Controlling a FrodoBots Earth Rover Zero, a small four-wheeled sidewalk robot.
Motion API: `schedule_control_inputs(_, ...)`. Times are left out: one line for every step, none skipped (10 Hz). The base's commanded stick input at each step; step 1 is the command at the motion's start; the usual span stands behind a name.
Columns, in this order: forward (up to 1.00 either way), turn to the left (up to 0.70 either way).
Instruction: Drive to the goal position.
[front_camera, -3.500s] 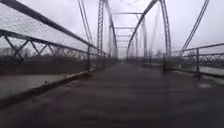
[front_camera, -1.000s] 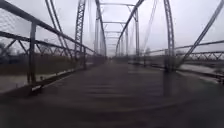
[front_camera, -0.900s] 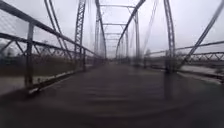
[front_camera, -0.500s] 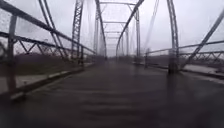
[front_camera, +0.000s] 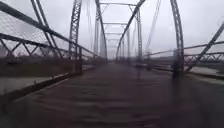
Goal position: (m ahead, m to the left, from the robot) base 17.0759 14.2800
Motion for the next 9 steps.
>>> schedule_control_inputs(1.00,0.00)
schedule_control_inputs(1.00,0.00)
schedule_control_inputs(1.00,0.00)
schedule_control_inputs(1.00,0.00)
schedule_control_inputs(1.00,0.00)
schedule_control_inputs(1.00,0.00)
schedule_control_inputs(1.00,0.00)
schedule_control_inputs(1.00,0.00)
schedule_control_inputs(1.00,0.00)
